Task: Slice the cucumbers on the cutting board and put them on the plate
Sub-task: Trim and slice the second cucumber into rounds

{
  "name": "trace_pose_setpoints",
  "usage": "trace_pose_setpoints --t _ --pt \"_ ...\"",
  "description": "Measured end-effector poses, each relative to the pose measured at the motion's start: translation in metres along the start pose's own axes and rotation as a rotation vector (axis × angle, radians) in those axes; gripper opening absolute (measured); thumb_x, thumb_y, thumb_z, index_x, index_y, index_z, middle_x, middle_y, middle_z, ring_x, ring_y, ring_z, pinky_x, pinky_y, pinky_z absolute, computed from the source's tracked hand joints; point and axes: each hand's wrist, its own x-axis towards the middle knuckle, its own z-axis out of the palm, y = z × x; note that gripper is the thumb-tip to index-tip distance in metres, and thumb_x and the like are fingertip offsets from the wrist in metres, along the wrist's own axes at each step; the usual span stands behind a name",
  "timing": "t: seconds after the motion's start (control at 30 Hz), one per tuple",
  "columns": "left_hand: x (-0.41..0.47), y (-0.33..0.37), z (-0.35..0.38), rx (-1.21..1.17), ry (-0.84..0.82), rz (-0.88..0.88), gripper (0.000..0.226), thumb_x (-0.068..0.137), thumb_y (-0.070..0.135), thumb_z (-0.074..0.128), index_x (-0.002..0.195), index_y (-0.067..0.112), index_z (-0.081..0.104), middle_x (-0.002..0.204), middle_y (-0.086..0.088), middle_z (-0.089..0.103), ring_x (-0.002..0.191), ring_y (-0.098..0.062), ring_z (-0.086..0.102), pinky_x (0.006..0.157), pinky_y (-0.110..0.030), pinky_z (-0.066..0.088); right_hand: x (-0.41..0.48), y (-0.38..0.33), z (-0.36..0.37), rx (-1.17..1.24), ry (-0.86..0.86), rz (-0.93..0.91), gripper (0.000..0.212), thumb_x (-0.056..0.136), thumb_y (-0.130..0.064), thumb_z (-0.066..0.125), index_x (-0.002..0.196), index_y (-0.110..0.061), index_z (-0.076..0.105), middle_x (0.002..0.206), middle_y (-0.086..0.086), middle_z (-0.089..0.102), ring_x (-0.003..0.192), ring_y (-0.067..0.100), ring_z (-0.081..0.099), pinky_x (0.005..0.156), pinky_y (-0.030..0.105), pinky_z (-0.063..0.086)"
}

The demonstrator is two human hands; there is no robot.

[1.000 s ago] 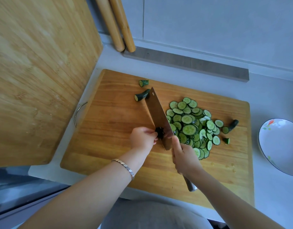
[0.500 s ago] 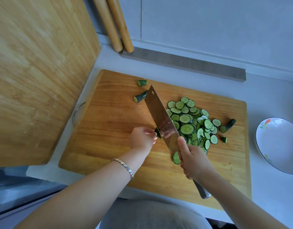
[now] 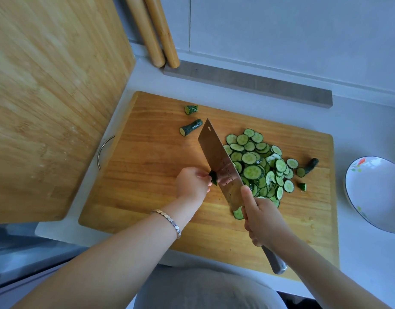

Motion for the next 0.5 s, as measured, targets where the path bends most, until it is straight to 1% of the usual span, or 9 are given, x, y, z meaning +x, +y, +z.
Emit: trace_pose_setpoints --t 0.13,0.2,0.27,0.33,0.4,0.5 --pt "0.001 -0.001 0.002 0.018 0.0 0.02 0.017 0.084 -0.001 0.061 0.072 0.011 0.064 0.071 -0.011 0.067 0.066 -0.026 0.068 0.066 -0.039 0.058 0.005 -0.003 0.005 0.0 -0.008 0.022 0.055 0.094 -0.057 0.03 0.063 -0.013 0.036 0.043 -0.001 0.032 0.037 0.015 0.028 0.041 0.019 0.03" --pt "0.002 -0.001 0.002 0.005 0.009 0.019 0.013 0.084 -0.003 0.06 0.077 0.006 0.066 0.072 -0.014 0.066 0.066 -0.026 0.067 0.066 -0.037 0.058 0.009 -0.003 0.012 0.001 -0.001 0.025 0.055 0.094 -0.057 0.029 0.064 -0.012 0.037 0.044 -0.001 0.032 0.037 0.015 0.029 0.04 0.019 0.03" --pt "0.002 -0.001 0.002 -0.013 0.007 0.019 0.008 0.084 -0.003 0.06 0.084 0.001 0.067 0.07 -0.012 0.065 0.066 -0.024 0.066 0.065 -0.034 0.058 0.013 0.0 0.021 -0.002 0.021 -0.015 0.055 0.094 -0.057 0.028 0.063 -0.013 0.036 0.046 0.0 0.032 0.039 0.016 0.029 0.042 0.022 0.029" --pt "0.002 0.0 0.001 -0.024 -0.001 0.016 0.007 0.084 -0.003 0.062 0.083 0.002 0.066 0.071 -0.011 0.064 0.067 -0.023 0.066 0.064 -0.031 0.057 0.015 0.002 0.027 0.007 0.038 -0.05 0.054 0.094 -0.057 0.027 0.062 -0.014 0.034 0.048 0.001 0.031 0.04 0.015 0.029 0.043 0.024 0.029" --pt "0.002 0.001 0.001 -0.021 -0.006 0.013 0.006 0.083 -0.001 0.064 0.08 0.004 0.066 0.076 -0.014 0.066 0.068 -0.024 0.067 0.065 -0.032 0.058 0.016 0.002 0.026 0.088 0.025 -0.024 0.053 0.095 -0.056 0.027 0.063 -0.013 0.034 0.047 -0.001 0.03 0.039 0.014 0.028 0.04 0.022 0.028" --pt "0.001 0.0 0.003 -0.004 -0.014 0.027 0.006 0.083 0.001 0.064 0.079 0.005 0.066 0.078 -0.015 0.067 0.069 -0.026 0.067 0.066 -0.036 0.058 0.012 0.001 0.017 0.162 0.004 0.02 0.055 0.094 -0.057 0.029 0.06 -0.014 0.034 0.043 -0.003 0.029 0.037 0.014 0.026 0.041 0.021 0.026"
